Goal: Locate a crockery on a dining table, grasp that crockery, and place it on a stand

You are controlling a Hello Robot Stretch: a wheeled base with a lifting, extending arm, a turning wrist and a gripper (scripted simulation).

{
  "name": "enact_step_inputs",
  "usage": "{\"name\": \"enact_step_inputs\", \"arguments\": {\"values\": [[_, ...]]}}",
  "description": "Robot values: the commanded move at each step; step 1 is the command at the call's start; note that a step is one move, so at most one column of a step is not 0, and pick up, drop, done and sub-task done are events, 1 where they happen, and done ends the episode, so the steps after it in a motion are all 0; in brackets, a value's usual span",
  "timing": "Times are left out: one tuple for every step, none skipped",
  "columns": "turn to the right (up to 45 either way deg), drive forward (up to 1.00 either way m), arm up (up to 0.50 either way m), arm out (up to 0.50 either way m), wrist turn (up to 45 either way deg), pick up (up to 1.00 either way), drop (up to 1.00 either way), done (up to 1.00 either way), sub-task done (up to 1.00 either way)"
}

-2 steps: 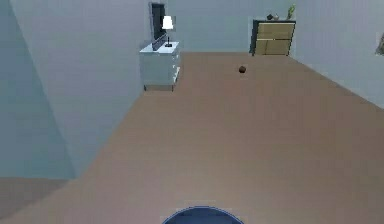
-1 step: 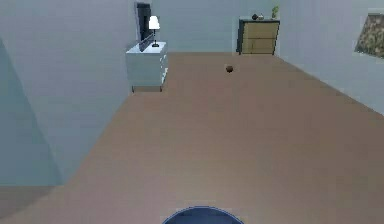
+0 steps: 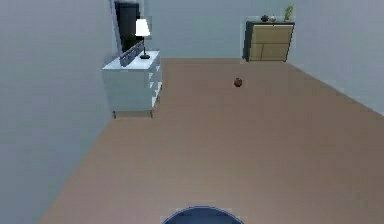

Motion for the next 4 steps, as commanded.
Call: {"name": "enact_step_inputs", "arguments": {"values": [[0.0, 1.00, 0.00, 0.00, 0.0, 0.00, 0.00, 0.00, 0.00], [0.0, 1.00, 0.00, 0.00, 0.0, 0.00, 0.00, 0.00, 0.00], [0.0, 0.30, 0.00, 0.00, 0.0, 0.00, 0.00, 0.00, 0.00], [0.0, 0.90, 0.00, 0.00, 0.0, 0.00, 0.00, 0.00, 0.00]]}}
